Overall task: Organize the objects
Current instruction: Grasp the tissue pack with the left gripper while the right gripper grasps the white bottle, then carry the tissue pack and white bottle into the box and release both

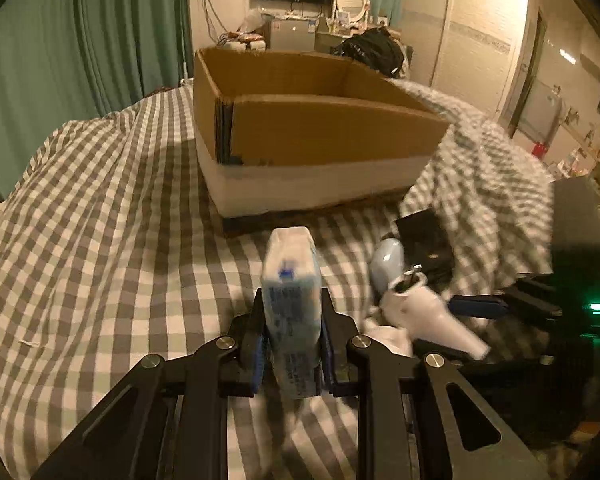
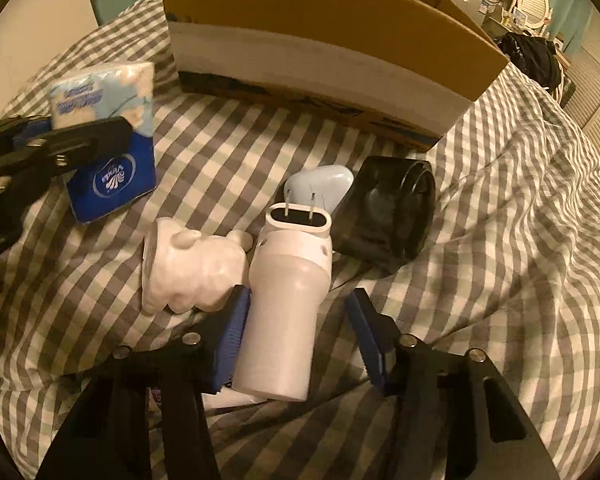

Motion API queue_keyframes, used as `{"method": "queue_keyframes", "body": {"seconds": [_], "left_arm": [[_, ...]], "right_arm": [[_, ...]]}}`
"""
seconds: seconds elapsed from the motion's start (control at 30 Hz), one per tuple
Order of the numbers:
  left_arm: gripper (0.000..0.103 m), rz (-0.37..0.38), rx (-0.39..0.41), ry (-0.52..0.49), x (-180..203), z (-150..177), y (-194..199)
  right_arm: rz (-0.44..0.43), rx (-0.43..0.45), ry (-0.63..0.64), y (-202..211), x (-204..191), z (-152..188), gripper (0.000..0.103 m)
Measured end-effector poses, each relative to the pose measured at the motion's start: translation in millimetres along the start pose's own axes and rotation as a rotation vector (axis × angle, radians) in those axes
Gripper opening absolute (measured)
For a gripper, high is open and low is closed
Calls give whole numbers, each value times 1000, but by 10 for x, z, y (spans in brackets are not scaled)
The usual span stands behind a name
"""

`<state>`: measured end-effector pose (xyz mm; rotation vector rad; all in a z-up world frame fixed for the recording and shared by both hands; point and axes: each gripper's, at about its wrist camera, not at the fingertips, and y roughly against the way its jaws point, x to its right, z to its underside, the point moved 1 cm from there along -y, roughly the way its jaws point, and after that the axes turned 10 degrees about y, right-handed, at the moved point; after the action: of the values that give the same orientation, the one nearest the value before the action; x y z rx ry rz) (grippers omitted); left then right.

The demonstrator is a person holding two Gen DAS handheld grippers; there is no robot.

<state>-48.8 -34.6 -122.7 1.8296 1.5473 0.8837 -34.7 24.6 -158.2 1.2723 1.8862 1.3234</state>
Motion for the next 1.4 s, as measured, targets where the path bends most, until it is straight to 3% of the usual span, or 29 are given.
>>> {"method": "queue_keyframes", "body": {"seconds": [0.13, 0.27, 0.57, 0.73, 0.77, 0.83, 1.0, 1.13, 1.2, 1.27, 1.4], "left_arm": [[22, -8, -7, 2, -12, 7, -61], [20, 18, -6, 23, -23, -2, 13], [19, 98, 43, 63, -2, -141, 392], [19, 105, 83, 47, 62, -231, 582], [19, 106, 89, 41, 77, -254, 605], [19, 107, 101, 35, 93, -291, 651], [19, 96, 100, 23, 142, -322, 611], [19, 73, 63, 33, 84, -258, 460], [19, 55, 46, 31, 58, -222, 372], [19, 48, 22, 35, 38, -191, 284], [19, 32, -2, 43, -17, -136, 172]], "right_arm": [[-18, -4, 2, -9, -14, 7, 39], [-25, 9, 1, 29, -17, 23, 36], [-68, 167, -69, 491, 156, 62, 28], [-68, 201, -75, 588, 152, 32, 25], [-68, 205, -75, 612, 163, 30, 20], [-70, 222, -76, 656, 202, 27, 0], [-87, 241, -96, 687, 299, 33, 0], [-107, 192, -107, 508, 362, 20, 1], [-123, 179, -93, 448, 344, 0, 6], [-136, 168, -75, 411, 278, -37, 28], [-152, 136, -48, 275, 204, -154, 32]]}}
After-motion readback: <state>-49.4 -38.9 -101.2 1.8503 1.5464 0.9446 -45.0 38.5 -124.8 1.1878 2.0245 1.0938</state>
